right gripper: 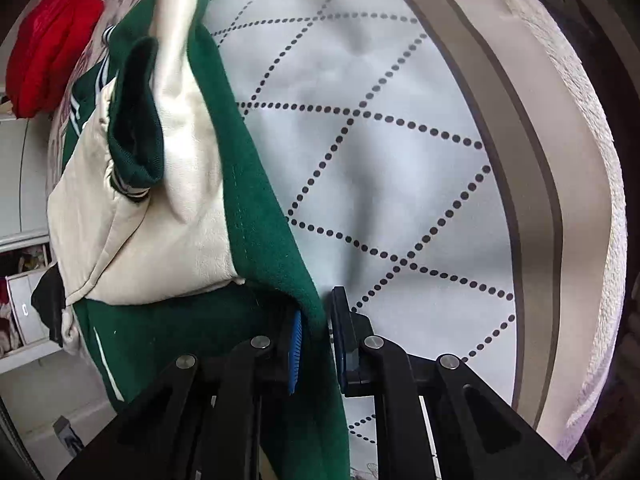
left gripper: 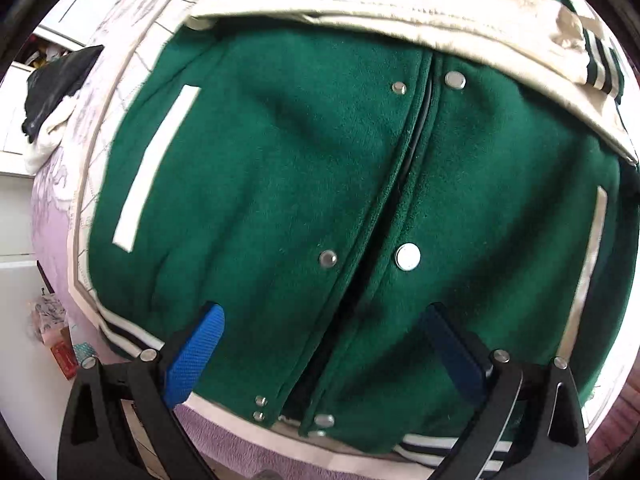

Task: Fold large clothes
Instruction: 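Lift the green hem with both tools and fold it toward the collar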

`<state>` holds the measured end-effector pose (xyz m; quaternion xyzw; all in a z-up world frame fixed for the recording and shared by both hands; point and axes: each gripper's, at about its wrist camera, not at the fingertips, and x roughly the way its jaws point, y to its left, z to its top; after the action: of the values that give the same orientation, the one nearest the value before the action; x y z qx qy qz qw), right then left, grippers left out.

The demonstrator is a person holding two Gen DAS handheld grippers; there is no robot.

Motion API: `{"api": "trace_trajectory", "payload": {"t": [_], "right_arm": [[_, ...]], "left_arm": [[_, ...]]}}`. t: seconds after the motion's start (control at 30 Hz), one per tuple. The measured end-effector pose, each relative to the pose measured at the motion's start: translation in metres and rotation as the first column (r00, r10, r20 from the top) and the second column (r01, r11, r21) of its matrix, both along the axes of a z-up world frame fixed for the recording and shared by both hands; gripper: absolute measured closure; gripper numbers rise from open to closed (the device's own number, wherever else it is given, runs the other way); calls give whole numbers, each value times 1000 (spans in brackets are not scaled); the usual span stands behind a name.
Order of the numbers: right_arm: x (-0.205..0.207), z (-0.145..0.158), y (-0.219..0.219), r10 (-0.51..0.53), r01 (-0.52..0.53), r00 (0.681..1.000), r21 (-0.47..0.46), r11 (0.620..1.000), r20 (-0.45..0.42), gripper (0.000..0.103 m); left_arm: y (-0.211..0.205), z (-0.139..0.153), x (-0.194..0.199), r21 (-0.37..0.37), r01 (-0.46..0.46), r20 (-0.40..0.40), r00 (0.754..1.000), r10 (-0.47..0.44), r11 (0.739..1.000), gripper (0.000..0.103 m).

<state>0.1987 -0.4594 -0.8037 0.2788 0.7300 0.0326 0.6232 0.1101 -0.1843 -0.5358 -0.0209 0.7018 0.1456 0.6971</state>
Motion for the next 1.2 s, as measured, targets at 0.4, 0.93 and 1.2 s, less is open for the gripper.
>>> {"api": "trace_trajectory", "payload": {"t": [0.4,0.93,1.2], "right_arm": [[-195,35,-14,565,-564,784,86,821,-257,47],[-214,26,36,239,-241,965,-1,971,-107,53],[-211,38,30,210,-205,959,47,978,-192,51]], "left_arm": [[17,89,21,-90,-30,221,974,50,995,0],[-66,-49,-47,-8,103,-53,993,-103,995,0],[-49,-45,-39,-27,43,-69,997,-45,999,0]]}}
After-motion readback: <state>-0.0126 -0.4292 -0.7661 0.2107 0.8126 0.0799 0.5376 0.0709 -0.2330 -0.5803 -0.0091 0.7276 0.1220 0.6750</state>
